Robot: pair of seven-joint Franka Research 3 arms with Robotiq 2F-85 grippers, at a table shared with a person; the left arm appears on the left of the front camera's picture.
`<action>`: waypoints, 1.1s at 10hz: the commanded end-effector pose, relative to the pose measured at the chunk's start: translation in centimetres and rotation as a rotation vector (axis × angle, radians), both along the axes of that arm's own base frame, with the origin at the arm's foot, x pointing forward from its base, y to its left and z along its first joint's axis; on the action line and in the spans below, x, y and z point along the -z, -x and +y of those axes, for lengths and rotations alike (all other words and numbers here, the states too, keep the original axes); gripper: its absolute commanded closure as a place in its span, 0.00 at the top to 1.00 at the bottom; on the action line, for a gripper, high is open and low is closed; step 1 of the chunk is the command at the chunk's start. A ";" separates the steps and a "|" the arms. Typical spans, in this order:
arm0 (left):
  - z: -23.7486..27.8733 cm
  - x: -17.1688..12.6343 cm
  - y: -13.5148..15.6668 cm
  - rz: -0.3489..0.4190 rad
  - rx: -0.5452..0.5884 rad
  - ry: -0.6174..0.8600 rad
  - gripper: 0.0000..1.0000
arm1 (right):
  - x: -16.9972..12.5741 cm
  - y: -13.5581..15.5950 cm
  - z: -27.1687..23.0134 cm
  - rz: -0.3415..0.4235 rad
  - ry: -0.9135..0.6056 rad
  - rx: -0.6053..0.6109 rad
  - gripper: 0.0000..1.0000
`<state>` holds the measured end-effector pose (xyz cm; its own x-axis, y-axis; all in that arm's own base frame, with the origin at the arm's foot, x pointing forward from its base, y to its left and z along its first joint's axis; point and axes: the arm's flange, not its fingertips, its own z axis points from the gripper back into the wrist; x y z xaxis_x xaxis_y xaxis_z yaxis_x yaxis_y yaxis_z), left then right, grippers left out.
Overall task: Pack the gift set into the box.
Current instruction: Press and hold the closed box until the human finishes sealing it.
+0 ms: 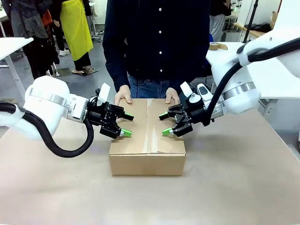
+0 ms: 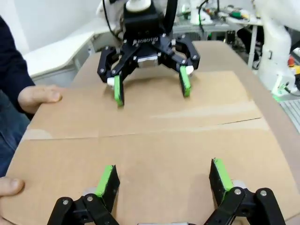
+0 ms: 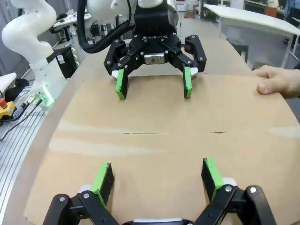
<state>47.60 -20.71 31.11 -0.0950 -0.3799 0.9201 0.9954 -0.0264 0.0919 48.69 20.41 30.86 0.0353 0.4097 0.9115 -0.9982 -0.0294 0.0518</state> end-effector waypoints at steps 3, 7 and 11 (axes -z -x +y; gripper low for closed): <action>-0.4 0.1 -0.9 0.020 -0.048 -0.085 1.00 | 0.5 0.7 -2.2 0.056 0.008 0.078 1.00; -0.4 -0.6 -0.4 0.015 -0.035 -0.037 1.00 | 0.0 -0.1 -1.1 0.031 0.002 0.034 1.00; -0.4 -0.6 -0.4 0.015 -0.035 -0.037 1.00 | 0.0 -0.1 -1.1 0.031 0.002 0.034 1.00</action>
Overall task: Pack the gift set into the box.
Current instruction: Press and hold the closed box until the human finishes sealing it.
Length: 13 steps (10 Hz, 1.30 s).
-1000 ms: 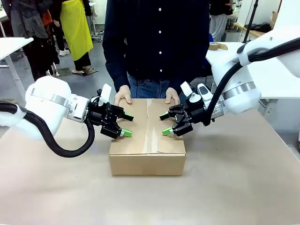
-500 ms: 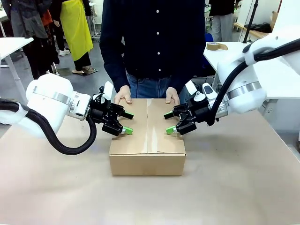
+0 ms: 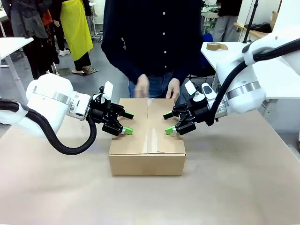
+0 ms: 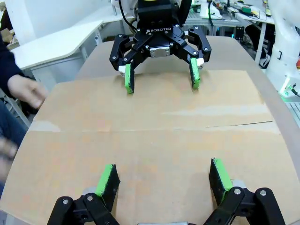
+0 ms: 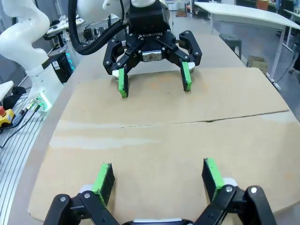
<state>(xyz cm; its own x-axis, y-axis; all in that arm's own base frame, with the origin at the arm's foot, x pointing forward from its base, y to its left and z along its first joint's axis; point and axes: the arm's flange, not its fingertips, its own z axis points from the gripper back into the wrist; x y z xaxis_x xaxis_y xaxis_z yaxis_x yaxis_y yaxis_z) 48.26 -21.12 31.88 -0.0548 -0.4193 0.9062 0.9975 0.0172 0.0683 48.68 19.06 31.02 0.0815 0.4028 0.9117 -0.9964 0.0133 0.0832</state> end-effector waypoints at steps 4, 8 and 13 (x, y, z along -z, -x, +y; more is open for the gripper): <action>0.0 0.2 0.2 -0.008 0.012 0.002 1.00 | 0.1 -0.1 0.3 -0.001 0.007 -0.009 1.00; 0.0 0.2 0.2 -0.008 0.012 0.002 1.00 | 0.1 -0.1 0.3 -0.001 0.007 -0.009 1.00; 0.0 0.2 0.2 -0.008 0.012 0.002 1.00 | 0.1 -0.1 0.3 -0.001 0.007 -0.009 1.00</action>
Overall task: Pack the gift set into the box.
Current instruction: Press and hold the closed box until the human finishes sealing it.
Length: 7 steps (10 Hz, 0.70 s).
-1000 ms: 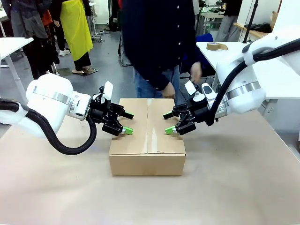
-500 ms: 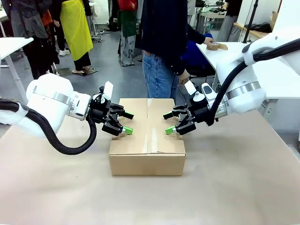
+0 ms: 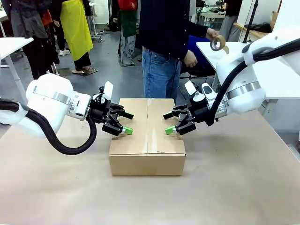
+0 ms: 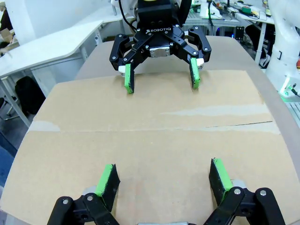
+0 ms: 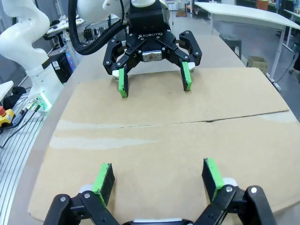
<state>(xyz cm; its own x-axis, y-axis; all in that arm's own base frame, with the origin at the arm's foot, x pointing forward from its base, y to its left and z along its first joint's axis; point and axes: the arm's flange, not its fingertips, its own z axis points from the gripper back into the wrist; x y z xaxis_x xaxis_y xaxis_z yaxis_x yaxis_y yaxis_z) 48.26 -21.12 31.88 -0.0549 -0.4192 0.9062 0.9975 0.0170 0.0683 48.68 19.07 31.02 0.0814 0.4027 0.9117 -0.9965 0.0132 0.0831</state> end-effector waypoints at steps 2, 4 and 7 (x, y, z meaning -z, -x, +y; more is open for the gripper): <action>0.0 0.2 0.2 -0.008 0.012 0.002 1.00 | 0.2 -0.1 0.3 -0.001 0.007 -0.009 1.00; 0.0 0.2 0.2 -0.008 0.012 0.002 1.00 | 0.2 -0.1 0.3 -0.001 0.007 -0.009 1.00; 0.0 0.2 0.2 -0.008 0.012 0.002 1.00 | 0.2 -0.1 0.3 -0.001 0.007 -0.009 1.00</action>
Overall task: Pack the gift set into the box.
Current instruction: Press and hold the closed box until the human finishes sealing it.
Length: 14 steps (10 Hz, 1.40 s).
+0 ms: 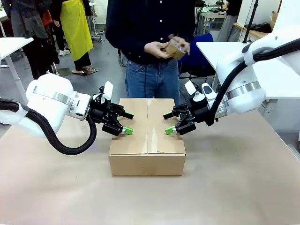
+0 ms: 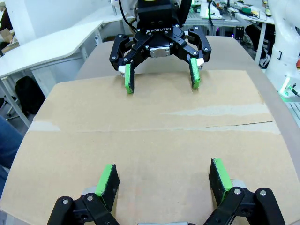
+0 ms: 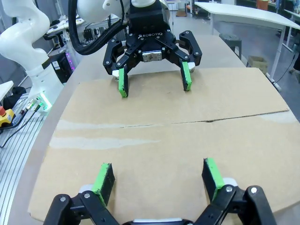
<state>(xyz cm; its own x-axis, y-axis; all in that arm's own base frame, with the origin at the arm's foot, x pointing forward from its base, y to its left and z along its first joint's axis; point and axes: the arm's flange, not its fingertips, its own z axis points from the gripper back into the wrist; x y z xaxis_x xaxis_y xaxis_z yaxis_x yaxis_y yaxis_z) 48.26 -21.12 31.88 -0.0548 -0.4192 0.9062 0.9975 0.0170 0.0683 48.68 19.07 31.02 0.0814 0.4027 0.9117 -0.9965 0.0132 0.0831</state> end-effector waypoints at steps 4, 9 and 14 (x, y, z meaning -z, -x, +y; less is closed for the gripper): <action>0.0 0.2 0.2 -0.008 0.012 0.002 1.00 | 0.2 -0.1 0.3 -0.001 0.007 -0.009 1.00; 0.0 0.2 0.2 -0.008 0.012 0.002 1.00 | 0.2 -0.1 0.3 -0.001 0.007 -0.009 1.00; 0.0 0.2 0.2 -0.008 0.012 0.002 1.00 | 0.2 -0.1 0.3 -0.001 0.007 -0.009 1.00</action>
<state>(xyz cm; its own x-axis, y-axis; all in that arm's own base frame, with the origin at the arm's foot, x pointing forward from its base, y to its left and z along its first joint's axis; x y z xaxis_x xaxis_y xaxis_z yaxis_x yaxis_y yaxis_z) 48.26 -21.12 31.88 -0.0549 -0.4192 0.9062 0.9975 0.0170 0.0683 48.68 19.07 31.02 0.0814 0.4027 0.9117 -0.9965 0.0131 0.0831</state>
